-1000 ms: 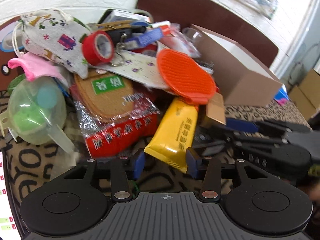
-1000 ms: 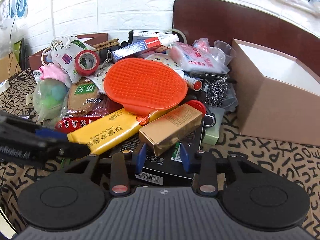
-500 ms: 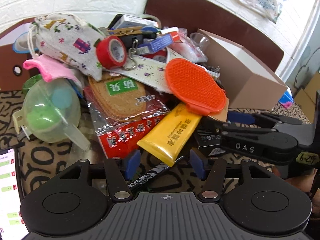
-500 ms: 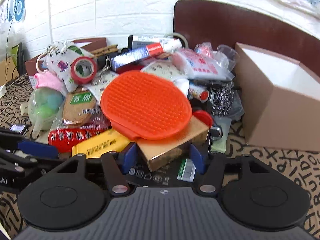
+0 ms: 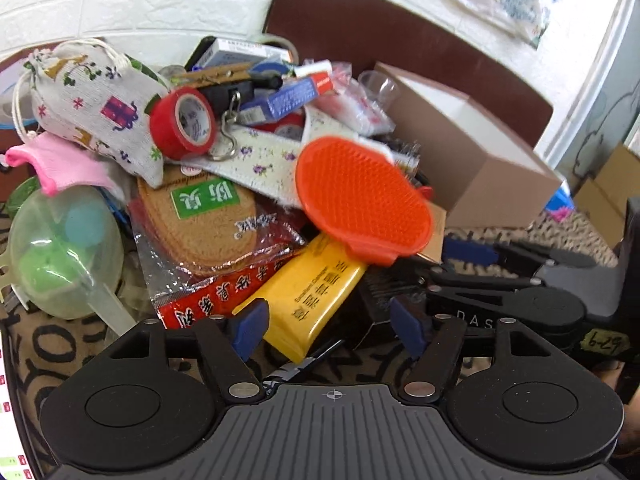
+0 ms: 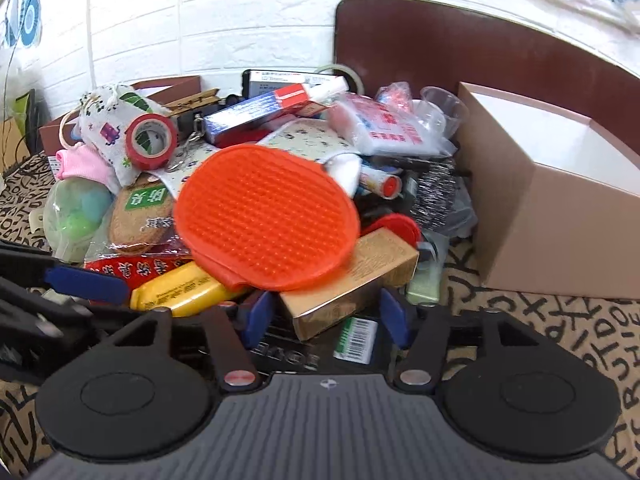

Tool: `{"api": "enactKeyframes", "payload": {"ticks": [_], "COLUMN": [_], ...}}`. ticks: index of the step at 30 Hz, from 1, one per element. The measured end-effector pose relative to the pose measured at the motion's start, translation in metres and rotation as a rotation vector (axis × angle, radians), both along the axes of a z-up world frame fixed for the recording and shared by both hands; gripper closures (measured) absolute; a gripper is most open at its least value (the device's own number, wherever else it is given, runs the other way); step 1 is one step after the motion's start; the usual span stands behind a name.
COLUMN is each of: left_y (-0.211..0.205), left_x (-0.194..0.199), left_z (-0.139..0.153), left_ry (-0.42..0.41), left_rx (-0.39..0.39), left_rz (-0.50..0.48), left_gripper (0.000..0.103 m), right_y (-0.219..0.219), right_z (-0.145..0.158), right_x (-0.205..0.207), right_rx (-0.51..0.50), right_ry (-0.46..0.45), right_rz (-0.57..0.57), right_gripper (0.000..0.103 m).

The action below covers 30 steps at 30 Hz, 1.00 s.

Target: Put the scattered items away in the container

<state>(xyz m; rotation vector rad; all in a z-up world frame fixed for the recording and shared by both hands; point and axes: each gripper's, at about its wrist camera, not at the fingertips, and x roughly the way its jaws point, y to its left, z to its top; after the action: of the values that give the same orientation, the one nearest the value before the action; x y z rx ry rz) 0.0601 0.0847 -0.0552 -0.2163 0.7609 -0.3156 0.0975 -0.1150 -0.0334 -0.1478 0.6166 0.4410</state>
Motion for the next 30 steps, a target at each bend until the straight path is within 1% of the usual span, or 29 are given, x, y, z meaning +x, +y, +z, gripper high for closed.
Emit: {"api": "enactKeyframes", "payload": {"ticks": [2,4,8,10,12,14,16,18,19,21,23,24,26,29,30], "left_y": [0.002,0.0,-0.01,-0.015,-0.017,-0.017,-0.017,-0.019,-0.02,-0.019,-0.018,-0.016,-0.013,-0.013,-0.015], "left_x": [0.001,0.005,0.018,0.025,0.033,0.038,0.039,0.04,0.041,0.04,0.041,0.042,0.045,0.053,0.056], "left_z": [0.004,0.007,0.013,0.014,0.013,0.012,0.014,0.015,0.015,0.015,0.015,0.014,0.013,0.011,0.01], "left_ry": [-0.005,-0.015,-0.046,-0.065,-0.06,-0.046,-0.05,-0.052,-0.052,-0.05,-0.046,-0.045,-0.031,-0.009,-0.007], "left_rx": [-0.016,-0.022,-0.025,-0.012,0.011,0.004,-0.004,0.008,0.019,0.014,0.004,-0.001,-0.022,-0.069,-0.067], "left_rz": [0.008,0.012,0.021,0.03,0.041,0.046,0.046,0.045,0.049,0.048,0.06,0.069,0.081,0.066,0.07], "left_gripper": [0.023,0.023,0.023,0.021,0.021,0.021,0.024,0.039,0.041,0.041,0.039,0.031,0.021,0.02,0.021], "right_y": [-0.007,-0.014,-0.012,-0.008,-0.005,-0.005,-0.005,-0.004,-0.003,-0.001,0.001,0.002,0.003,0.005,0.005], "right_z": [0.001,0.002,0.004,0.004,0.004,0.005,0.005,0.005,0.005,0.005,0.004,0.004,0.004,0.004,0.004], "right_x": [-0.002,-0.003,-0.005,-0.005,-0.005,-0.006,-0.005,-0.001,0.002,0.005,0.008,0.009,0.011,0.014,0.015], "right_rx": [-0.013,-0.008,-0.013,-0.018,-0.016,-0.017,-0.027,-0.034,-0.035,-0.036,-0.054,-0.061,-0.064,-0.07,-0.071], "right_ry": [-0.002,0.005,-0.015,-0.022,-0.022,-0.027,-0.034,-0.034,-0.033,-0.04,-0.052,-0.058,-0.065,-0.083,-0.084], "right_rz": [-0.016,-0.026,-0.011,0.001,0.014,0.026,0.024,0.016,0.014,0.014,0.016,0.018,0.027,0.03,0.031], "right_gripper": [0.054,0.055,0.053,0.052,0.048,0.045,0.043,0.039,0.038,0.033,0.029,0.026,0.023,0.022,0.023]}}
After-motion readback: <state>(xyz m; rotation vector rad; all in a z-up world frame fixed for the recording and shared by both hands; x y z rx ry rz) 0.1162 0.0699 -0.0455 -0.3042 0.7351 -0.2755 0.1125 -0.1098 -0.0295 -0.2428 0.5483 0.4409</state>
